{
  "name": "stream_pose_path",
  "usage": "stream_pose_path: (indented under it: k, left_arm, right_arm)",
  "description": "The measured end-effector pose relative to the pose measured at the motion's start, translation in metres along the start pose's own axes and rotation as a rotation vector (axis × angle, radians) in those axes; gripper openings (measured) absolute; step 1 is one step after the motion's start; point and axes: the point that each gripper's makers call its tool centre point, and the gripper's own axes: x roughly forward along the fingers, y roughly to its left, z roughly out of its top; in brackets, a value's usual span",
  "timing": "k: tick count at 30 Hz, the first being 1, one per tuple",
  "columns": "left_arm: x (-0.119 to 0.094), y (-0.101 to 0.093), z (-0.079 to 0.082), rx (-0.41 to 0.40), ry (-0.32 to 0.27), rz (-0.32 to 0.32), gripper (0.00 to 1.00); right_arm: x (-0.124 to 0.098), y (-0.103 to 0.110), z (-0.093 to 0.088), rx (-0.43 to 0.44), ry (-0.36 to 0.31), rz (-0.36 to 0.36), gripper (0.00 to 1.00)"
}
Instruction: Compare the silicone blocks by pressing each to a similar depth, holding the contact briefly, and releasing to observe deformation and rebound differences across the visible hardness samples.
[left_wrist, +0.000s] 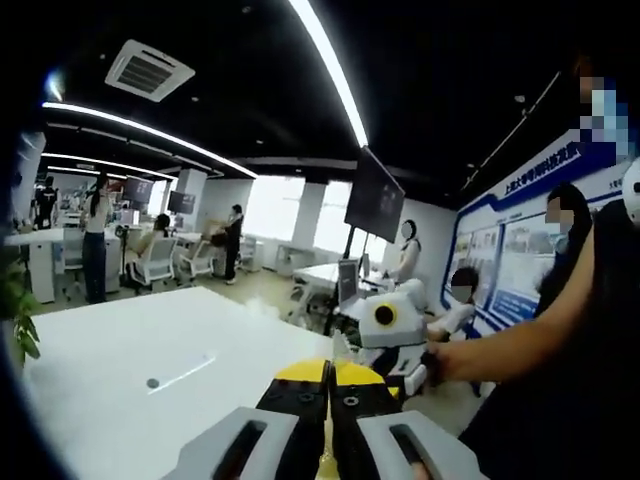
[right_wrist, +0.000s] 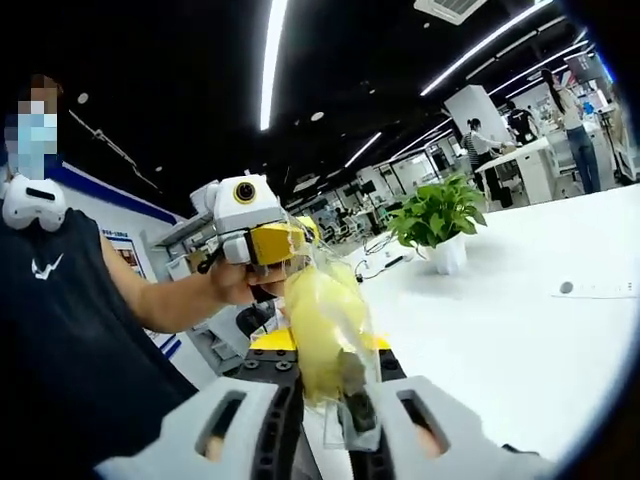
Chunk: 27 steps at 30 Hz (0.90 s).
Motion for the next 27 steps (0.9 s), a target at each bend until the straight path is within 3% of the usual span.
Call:
stream_pose_path:
  k: [10, 13, 19, 25, 27]
  left_arm:
    - [0.005, -0.007, 0.006, -0.07, -0.01, -0.012, 0.0]
    - [0.006, -0.011, 0.011, -0.144, -0.017, -0.053, 0.0]
    - [0.01, -0.012, 0.009, -0.128, 0.002, -0.047, 0.0]
    - [0.015, -0.013, 0.011, -0.184, -0.019, -0.046, 0.0]
    - [0.017, -0.014, 0.012, -0.208, -0.031, -0.044, 0.0]
  right_arm:
    - [-0.008, 0.001, 0.007, -0.041, -0.057, -0.012, 0.15]
    - [-0.008, 0.002, 0.009, -0.045, -0.063, -0.012, 0.16]
    - [-0.007, -0.001, 0.006, -0.076, -0.051, -0.041, 0.18]
    - [-0.013, -0.005, 0.009, -0.077, -0.079, -0.066, 0.22]
    - [-0.016, -0.011, 0.011, -0.094, -0.096, -0.107, 0.27]
